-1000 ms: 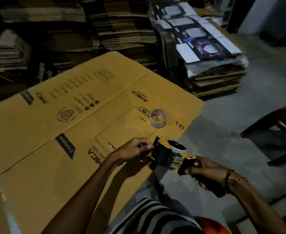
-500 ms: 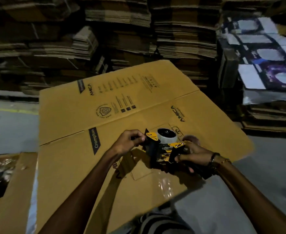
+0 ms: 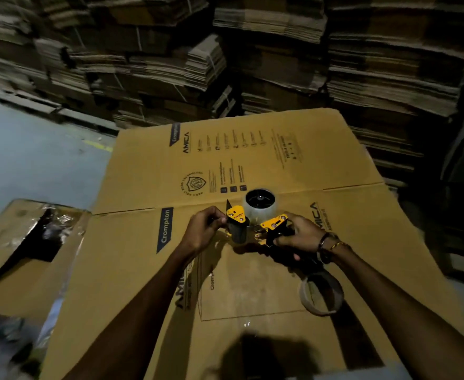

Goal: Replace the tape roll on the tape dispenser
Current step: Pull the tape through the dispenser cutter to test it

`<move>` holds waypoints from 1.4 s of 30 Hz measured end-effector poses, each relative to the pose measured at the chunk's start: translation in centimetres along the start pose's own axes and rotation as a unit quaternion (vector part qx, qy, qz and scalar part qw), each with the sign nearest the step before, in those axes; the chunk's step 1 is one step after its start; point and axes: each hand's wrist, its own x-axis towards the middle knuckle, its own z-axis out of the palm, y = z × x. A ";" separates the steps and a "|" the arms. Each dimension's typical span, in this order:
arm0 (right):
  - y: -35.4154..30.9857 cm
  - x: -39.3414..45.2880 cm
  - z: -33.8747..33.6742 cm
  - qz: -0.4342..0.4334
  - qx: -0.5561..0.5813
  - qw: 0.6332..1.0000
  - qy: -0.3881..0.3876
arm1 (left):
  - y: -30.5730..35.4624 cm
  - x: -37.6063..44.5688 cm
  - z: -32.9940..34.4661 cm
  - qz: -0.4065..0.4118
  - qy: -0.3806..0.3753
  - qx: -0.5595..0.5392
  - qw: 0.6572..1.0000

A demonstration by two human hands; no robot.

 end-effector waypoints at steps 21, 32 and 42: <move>2.0 7.4 -2.0 -0.053 -0.177 0.982 -0.024 | -4.8 3.8 0.8 -0.036 -0.058 0.002 0.998; 1.1 8.0 -2.1 -0.006 -0.197 0.979 -0.052 | -4.4 7.2 -1.8 -0.051 -0.206 -0.005 0.977; 1.1 7.6 -1.6 0.023 -0.108 0.993 -0.033 | -5.9 6.2 -2.7 -0.155 0.017 -0.136 0.978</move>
